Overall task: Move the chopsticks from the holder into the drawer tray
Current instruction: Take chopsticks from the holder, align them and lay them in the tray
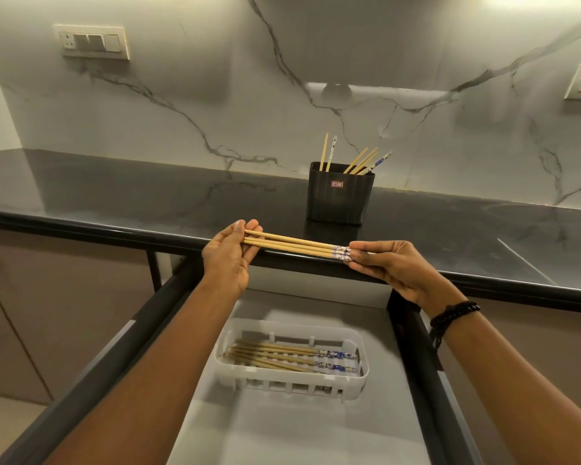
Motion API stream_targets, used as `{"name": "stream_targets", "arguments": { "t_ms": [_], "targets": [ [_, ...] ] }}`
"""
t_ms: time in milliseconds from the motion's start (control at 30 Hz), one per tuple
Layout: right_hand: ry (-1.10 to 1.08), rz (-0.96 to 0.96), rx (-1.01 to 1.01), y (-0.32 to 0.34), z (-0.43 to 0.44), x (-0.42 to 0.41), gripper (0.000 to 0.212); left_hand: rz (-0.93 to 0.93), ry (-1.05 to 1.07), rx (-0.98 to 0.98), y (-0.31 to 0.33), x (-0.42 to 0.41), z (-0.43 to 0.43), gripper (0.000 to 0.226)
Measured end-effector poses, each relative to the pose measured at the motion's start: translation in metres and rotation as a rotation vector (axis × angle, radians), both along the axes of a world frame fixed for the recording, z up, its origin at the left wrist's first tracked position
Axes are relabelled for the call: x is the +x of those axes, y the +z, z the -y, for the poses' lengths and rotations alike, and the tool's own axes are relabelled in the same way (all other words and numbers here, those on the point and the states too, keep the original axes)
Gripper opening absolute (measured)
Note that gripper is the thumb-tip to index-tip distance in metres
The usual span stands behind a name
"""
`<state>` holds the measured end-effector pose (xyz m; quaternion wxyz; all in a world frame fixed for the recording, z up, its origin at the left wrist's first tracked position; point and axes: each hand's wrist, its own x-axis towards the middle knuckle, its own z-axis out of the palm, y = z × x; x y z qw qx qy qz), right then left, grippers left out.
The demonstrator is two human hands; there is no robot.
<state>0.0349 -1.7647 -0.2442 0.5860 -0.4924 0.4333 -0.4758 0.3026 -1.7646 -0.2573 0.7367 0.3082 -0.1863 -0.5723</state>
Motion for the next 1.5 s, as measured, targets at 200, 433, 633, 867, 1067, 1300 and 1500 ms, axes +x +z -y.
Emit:
{"name": "stream_targets", "arguments": {
  "t_ms": [200, 433, 633, 867, 1067, 1300, 1500],
  "targets": [
    [0.035, -0.179, 0.036, -0.004, 0.006, -0.014, 0.025, 0.144, 0.200, 0.151, -0.006, 0.013, 0.008, 0.005],
    [0.088, -0.490, 0.070, -0.012, 0.008, -0.008, 0.013, 0.668, 0.034, 0.193, -0.014, 0.007, 0.005, 0.007],
    [0.121, -0.497, 0.079, -0.018, 0.006, 0.001, 0.013, 1.279, -0.215, 0.108, -0.025, 0.003, 0.001, 0.007],
    [0.136, -0.394, 0.134, -0.022, 0.008, 0.000, 0.014, 1.782, -0.717, -0.089, -0.038, -0.001, -0.001, 0.028],
    [0.168, -0.359, 0.146, -0.034, 0.011, -0.001, 0.016, 1.760, -0.720, -0.123, -0.051, 0.004, 0.007, 0.019],
    [0.368, -0.785, 0.034, -0.053, 0.009, 0.003, 0.016, 1.834, -0.852, -0.083, -0.071, 0.010, 0.010, 0.023],
    [0.483, -1.041, -0.094, -0.074, 0.005, 0.018, 0.011, 1.921, -0.900, -0.040, -0.093, 0.009, 0.011, 0.026]
  ]
}}
